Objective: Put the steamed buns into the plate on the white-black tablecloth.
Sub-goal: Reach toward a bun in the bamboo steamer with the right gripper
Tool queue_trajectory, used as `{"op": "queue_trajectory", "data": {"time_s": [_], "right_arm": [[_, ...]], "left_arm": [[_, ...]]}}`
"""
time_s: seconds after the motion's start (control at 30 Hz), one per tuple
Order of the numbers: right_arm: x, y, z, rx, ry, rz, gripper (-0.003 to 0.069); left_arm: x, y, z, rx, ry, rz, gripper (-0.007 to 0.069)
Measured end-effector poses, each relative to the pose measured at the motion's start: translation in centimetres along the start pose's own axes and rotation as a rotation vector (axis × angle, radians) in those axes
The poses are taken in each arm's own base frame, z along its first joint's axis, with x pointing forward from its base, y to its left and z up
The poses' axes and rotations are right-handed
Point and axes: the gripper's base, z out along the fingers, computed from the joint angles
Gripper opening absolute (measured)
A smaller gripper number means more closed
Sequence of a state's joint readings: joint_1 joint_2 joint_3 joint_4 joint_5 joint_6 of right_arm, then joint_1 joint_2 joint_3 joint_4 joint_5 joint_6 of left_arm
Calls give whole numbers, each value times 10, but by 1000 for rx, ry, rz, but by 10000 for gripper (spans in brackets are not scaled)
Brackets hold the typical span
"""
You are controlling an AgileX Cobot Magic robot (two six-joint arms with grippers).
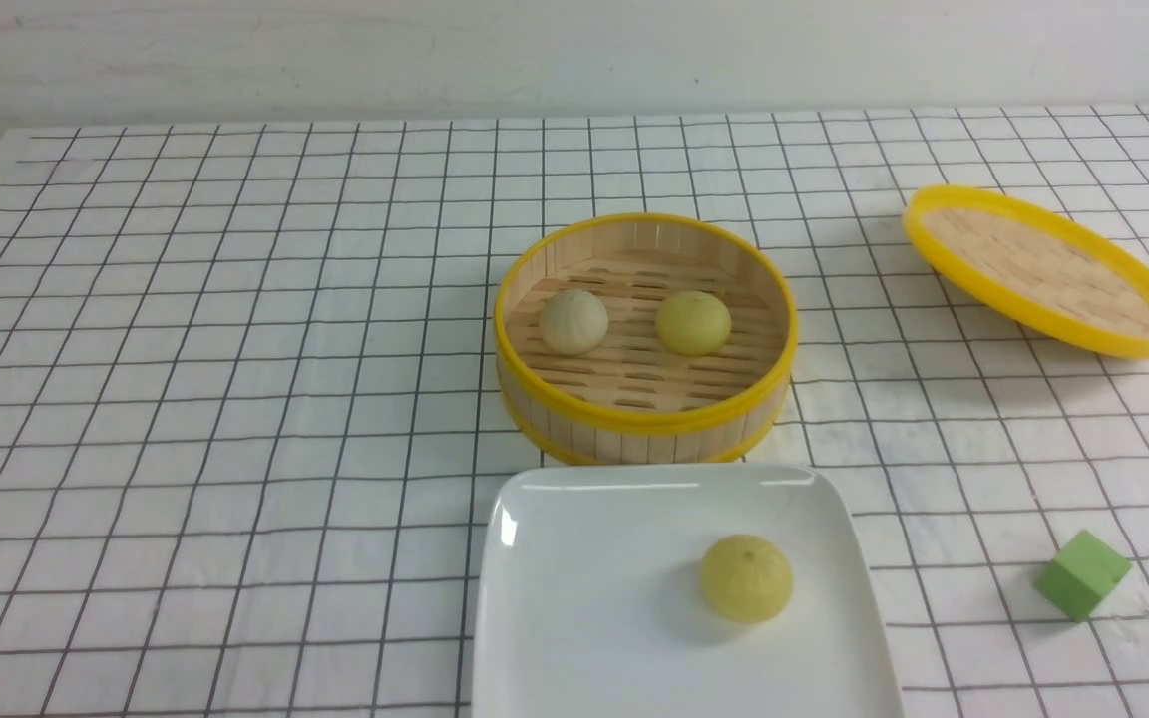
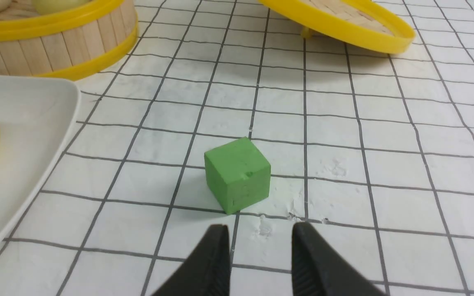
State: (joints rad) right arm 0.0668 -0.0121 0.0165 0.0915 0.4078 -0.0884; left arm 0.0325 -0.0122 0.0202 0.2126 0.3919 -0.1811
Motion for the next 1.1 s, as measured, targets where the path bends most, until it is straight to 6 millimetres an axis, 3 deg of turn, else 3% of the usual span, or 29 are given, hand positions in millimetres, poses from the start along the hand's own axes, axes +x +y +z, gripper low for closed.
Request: {"op": "queue_trajectory", "data": {"time_s": [0.1, 0.2, 0.27, 0.33, 0.43, 0.53, 0.63, 0.8, 0.9, 0.97, 1.03, 1.1], "right_arm": [[-1, 0, 0, -3, -8, 13, 240], [-2, 3, 1, -33, -31, 156, 240], [-5, 8, 0, -98, -53, 451, 240], [-7, 11, 0, -156, -51, 703, 240], [-10, 15, -1, -215, -40, 944, 240], [-12, 15, -1, -236, -54, 1029, 240], [-13, 15, -2, -243, -62, 1056, 237], [-29, 16, -9, -272, -109, 1046, 176], [-76, 15, -34, -304, -265, 844, 57], [-100, 15, -44, -290, -299, 709, 8], [-123, 17, -43, -246, -224, 535, -7], [-128, 18, -39, -234, -155, 480, -6]], "left_arm": [[0, 1, 0, -15, -2, 38, 242], [0, 2, 0, -19, -3, 26, 242], [0, -2, 0, 18, -7, -166, 242], [-1, -7, 0, 78, 8, -476, 242], [-1, -16, -1, 168, 64, -987, 242], [-1, -19, -1, 207, 105, -1253, 242], [-4, -19, -1, 225, 90, -1367, 242], [-23, -18, -8, 293, 8, -1347, 207], [-86, -14, -43, 431, -239, -1107, 93], [-120, -12, -62, 457, -313, -949, 31], [-141, -17, -64, 442, -209, -806, 4], [-145, -21, -59, 427, -109, -749, 2]]}}
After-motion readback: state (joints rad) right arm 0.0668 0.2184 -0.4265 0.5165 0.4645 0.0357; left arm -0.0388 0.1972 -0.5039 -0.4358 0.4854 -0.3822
